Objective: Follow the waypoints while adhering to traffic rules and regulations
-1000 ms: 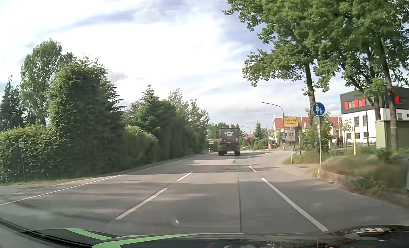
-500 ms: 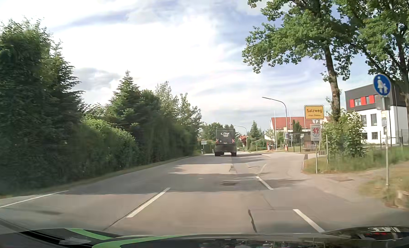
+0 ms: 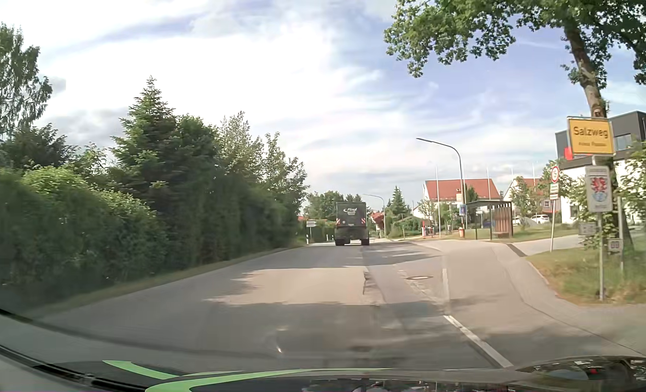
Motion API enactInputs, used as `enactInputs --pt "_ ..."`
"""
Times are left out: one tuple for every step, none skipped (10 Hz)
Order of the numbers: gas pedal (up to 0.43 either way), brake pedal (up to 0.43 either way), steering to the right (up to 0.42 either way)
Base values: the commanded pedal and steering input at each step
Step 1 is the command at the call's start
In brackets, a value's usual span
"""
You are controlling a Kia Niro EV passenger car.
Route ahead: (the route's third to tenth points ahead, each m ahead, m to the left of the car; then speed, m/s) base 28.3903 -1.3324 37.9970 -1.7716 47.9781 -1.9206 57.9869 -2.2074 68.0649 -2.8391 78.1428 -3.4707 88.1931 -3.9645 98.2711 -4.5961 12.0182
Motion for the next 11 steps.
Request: enactInputs --pt "0.15 0.0 0.005" --pt "0.15 0.0 0.004" --pt "0.15 0.0 0.004" --pt "0.15 0.0 0.004" --pt "0.138 0.0 0.003" --pt "0.138 0.0 0.003" --pt "0.138 0.0 0.003" --pt "0.138 0.0 0.003" --pt "0.138 0.0 0.003" --pt "0.138 0.0 0.003" --pt "0.138 0.0 0.003"
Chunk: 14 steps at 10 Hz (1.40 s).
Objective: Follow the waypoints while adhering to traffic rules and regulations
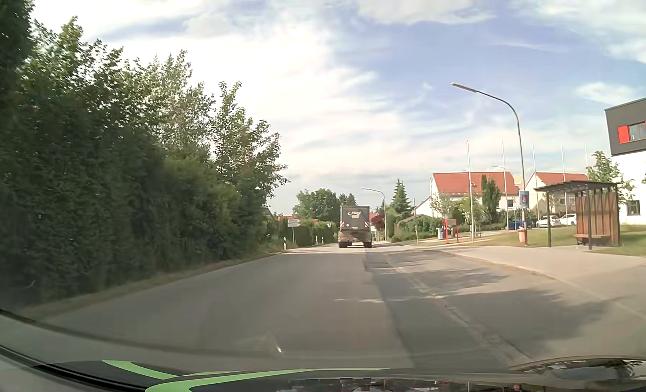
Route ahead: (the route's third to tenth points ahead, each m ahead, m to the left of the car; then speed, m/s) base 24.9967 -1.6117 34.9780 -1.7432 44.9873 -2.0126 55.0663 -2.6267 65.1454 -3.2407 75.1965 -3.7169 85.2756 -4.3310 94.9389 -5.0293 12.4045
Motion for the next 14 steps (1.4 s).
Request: enactInputs --pt "0.138 0.0 0.004" --pt "0.138 0.0 0.004" --pt "0.13 0.0 0.007" --pt "0.11 0.0 0.009" --pt "0.098 0.0 0.01" --pt "0.098 0.0 0.01" --pt "0.098 0.0 0.01" --pt "0.098 0.0 0.009" --pt "0.098 0.0 0.009" --pt "0.098 0.0 0.009" --pt "0.098 0.0 0.008" --pt "0.098 0.0 0.007" --pt "0.098 0.0 0.007" --pt "0.098 0.0 0.006"
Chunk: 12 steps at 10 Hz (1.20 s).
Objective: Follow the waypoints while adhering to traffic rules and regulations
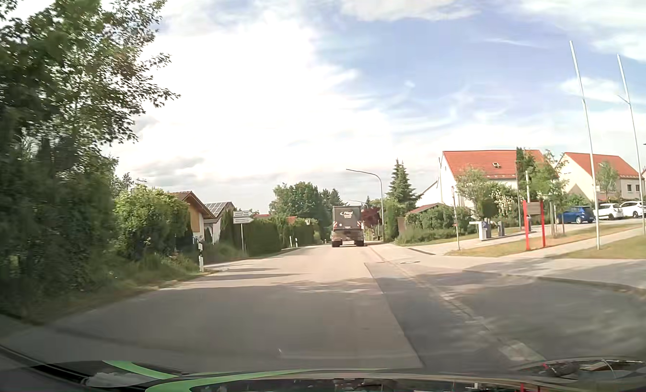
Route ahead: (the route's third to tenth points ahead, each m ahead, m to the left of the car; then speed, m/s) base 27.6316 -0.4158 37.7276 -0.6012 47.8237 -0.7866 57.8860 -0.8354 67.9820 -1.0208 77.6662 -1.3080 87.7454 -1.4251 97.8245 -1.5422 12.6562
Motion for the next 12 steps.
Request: enactInputs --pt "0.098 0.0 0.006" --pt "0.098 0.0 0.006" --pt "0.098 0.0 0.005" --pt "0.098 0.0 0.005" --pt "0.098 0.0 0.003" --pt "0.098 0.0 0.0" --pt "0.098 0.0 -0.001" --pt "0.098 0.0 -0.001" --pt "0.098 0.0 -0.002" --pt "0.087 0.0 -0.002" --pt "0.087 0.0 -0.002" --pt "0.079 0.0 -0.002"
